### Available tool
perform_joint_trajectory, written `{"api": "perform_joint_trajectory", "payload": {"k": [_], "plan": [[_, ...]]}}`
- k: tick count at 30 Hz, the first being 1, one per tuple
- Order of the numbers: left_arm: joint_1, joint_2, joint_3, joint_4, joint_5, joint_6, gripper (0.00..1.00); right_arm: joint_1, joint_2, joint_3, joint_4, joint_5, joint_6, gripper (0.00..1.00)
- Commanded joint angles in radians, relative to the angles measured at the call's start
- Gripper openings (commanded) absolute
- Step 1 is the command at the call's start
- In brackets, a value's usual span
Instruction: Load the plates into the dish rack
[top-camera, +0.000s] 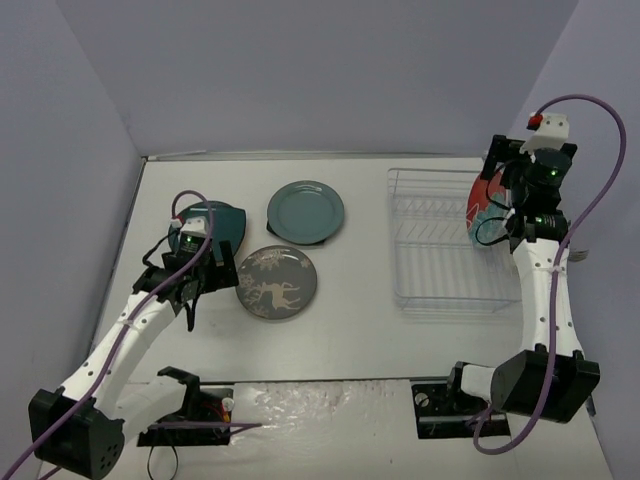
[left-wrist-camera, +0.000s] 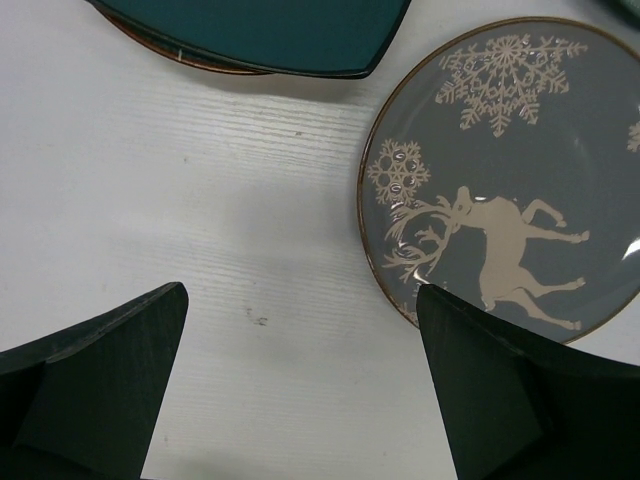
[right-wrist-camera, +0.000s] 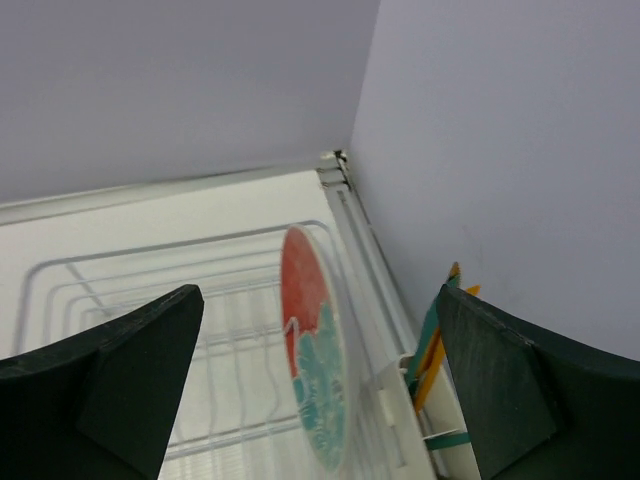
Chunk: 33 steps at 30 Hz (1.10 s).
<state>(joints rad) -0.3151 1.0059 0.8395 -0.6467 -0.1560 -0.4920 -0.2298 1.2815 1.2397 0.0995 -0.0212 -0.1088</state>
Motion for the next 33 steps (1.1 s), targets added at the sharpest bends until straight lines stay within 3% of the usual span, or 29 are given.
{"api": "perform_joint_trajectory", "payload": {"k": [1, 7, 10, 19, 31, 33], "plan": [[0.051, -0.051, -0.055, 0.076, 0.078, -0.175, 0.97, 0.127, -0.157, -0.045, 0.035, -0.03, 0.182, 1.0], [0.153, -0.106, -0.275, 0.36, 0.316, -0.339, 0.97, 0.28, -0.281, -0.211, 0.124, -0.405, 0.425, 1.0], [0.16, -0.115, -0.345, 0.507, 0.362, -0.39, 0.92, 0.37, -0.341, -0.311, 0.22, -0.496, 0.5, 1.0], [0.162, 0.01, -0.487, 0.816, 0.471, -0.438, 0.78, 0.629, -0.31, -0.542, 0.427, -0.577, 0.609, 1.0], [0.163, 0.209, -0.556, 0.995, 0.501, -0.437, 0.6, 0.767, -0.143, -0.663, 0.635, -0.549, 0.69, 1.0], [0.162, 0.238, -0.561, 1.014, 0.502, -0.439, 0.51, 0.786, -0.09, -0.675, 0.682, -0.547, 0.719, 1.0]]}}
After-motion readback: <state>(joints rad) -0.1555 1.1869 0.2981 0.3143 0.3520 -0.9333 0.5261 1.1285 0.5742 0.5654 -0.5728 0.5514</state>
